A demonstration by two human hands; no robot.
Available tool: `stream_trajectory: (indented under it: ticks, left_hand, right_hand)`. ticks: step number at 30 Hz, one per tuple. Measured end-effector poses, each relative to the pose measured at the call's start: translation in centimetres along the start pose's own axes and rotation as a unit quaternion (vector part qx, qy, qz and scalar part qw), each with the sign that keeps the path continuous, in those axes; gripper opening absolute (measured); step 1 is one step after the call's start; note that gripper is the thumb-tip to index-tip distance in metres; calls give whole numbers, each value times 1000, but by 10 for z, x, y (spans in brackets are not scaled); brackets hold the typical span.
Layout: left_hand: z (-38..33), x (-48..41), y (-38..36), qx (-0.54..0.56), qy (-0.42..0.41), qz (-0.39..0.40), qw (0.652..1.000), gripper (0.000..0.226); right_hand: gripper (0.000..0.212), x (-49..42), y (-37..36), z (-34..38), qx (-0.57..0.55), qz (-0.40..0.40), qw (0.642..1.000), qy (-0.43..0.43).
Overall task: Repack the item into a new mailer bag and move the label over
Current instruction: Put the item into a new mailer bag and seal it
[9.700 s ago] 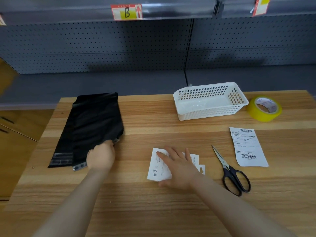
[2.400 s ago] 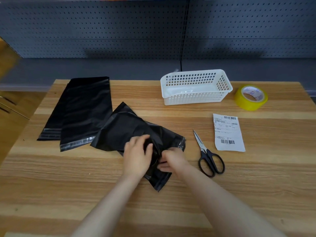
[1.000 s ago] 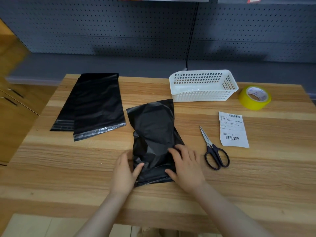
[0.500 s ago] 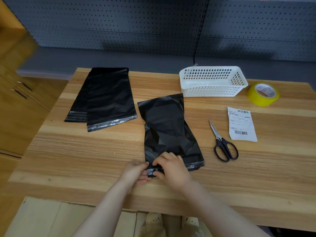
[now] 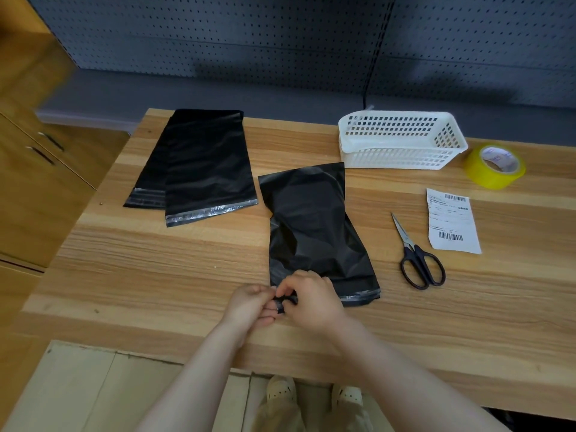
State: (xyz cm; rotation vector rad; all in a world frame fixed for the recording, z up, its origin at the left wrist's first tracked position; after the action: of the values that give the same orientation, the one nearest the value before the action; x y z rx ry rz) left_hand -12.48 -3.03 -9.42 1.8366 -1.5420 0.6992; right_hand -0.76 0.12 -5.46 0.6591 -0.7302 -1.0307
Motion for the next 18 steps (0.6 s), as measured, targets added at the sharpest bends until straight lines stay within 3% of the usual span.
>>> stream_trajectory:
  ticks: [7, 13, 18]
  left_hand:
    - [0, 1, 2, -7, -24, -2, 1000, 18]
    - [1, 3, 3, 14, -46, -12, 999, 18]
    - [2, 2, 5, 18, -65, -10, 998, 20]
  right_hand:
    - [15, 0, -2, 4, -15, 4, 1000, -4]
    - [27, -4, -3, 2, -7, 27, 1000, -13]
    - [17, -5, -2, 4, -1, 38, 999, -4]
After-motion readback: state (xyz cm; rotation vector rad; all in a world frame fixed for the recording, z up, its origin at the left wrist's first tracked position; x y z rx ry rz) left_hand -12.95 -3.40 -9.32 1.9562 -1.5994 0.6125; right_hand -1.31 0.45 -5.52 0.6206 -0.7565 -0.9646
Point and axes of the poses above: each hand's wrist, its own x-axis away from the middle knuckle, its own y-axis out of the back of the hand, z = x × y, the point moved 7 cm from there along -x, towards the middle knuckle, and after that the axes turned 5 degrees about -z, right-handed, at the moved point
